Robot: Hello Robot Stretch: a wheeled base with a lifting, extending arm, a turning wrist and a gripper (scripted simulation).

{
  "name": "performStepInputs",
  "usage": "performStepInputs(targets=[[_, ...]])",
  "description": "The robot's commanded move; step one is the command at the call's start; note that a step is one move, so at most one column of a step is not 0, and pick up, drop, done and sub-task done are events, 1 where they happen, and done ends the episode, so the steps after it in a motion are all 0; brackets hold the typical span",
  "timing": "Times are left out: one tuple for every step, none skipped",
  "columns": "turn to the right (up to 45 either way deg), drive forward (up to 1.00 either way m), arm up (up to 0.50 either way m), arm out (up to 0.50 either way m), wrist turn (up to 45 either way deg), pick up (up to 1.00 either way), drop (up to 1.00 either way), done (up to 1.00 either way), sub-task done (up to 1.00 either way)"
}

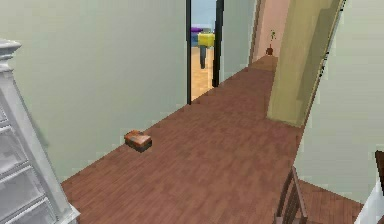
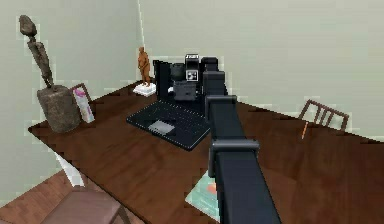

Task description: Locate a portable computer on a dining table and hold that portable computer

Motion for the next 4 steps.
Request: performStepInputs(targets=[[0.0,0.00,0.00,0.00,6.0,0.00,0.00,0.00,0.00],[0.0,0.00,-0.30,0.00,0.0,0.00,0.00,0.00,0.00],[0.0,0.00,0.00,0.00,0.0,1.00,0.00,0.00,0.00],[0.0,0.00,0.10,0.00,0.0,0.00,0.00,0.00,0.00]])
